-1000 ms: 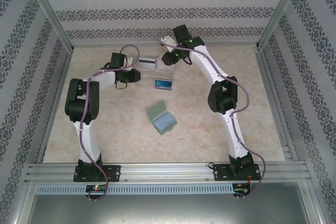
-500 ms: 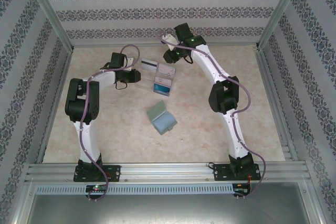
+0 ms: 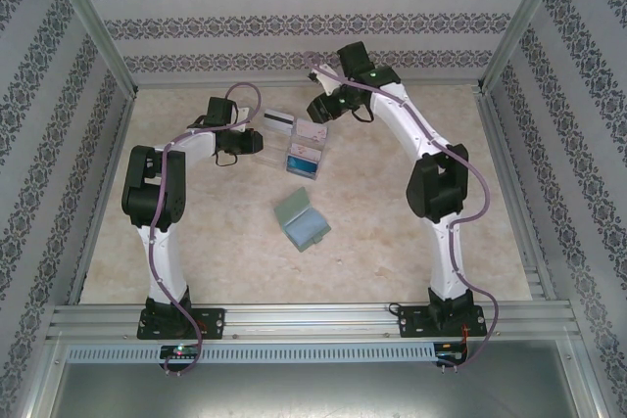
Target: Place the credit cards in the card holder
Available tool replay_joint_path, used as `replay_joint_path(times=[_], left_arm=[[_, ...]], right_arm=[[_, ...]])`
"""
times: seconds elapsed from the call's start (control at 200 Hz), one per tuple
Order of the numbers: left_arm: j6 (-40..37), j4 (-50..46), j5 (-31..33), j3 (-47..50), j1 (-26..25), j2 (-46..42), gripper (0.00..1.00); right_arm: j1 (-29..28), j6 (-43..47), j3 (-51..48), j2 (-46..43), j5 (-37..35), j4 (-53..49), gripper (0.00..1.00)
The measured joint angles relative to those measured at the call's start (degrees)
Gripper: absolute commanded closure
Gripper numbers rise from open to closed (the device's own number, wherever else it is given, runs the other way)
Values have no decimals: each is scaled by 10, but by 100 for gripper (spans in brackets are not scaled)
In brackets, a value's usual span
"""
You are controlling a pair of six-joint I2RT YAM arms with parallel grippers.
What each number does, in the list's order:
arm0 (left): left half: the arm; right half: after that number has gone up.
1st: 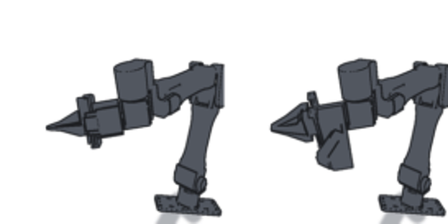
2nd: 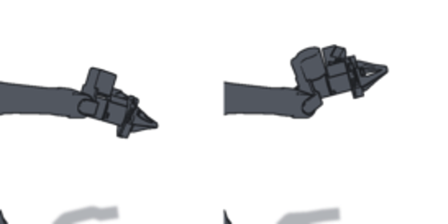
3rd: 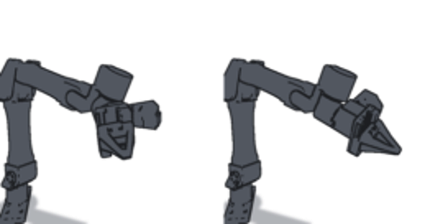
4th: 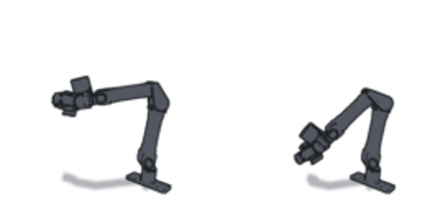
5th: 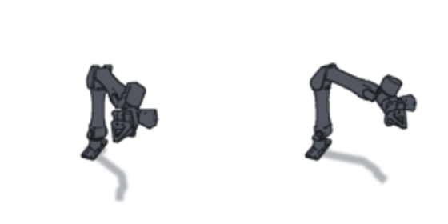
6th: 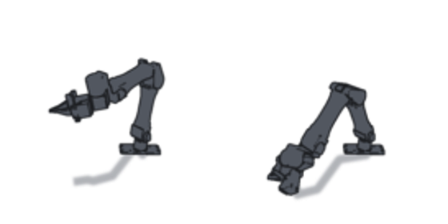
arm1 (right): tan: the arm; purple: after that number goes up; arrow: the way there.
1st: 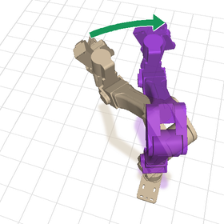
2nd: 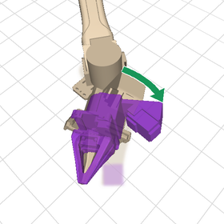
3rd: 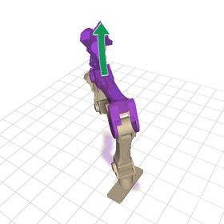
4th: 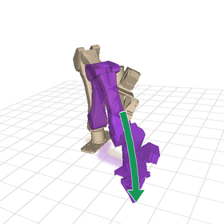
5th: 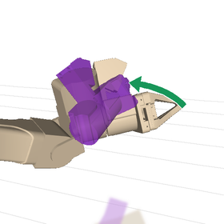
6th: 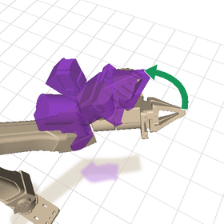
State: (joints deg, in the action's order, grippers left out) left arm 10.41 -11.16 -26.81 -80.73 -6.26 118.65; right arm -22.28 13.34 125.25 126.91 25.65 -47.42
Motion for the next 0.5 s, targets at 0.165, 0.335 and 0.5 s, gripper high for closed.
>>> replay_joint_path(times=[0.165, 0.335, 0.5], left_arm=[[0, -3, -2, -3, 0, 2, 75], [0, -3, -4, -4, 0, 3, 75], [0, -3, -7, -5, 0, 4, 75]], right_arm=[[-23, 6, -58, -14, -13, 3, 46], [-30, 10, -95, -12, -66, 11, 35], [-35, 27, -106, -15, -104, 35, 41]])
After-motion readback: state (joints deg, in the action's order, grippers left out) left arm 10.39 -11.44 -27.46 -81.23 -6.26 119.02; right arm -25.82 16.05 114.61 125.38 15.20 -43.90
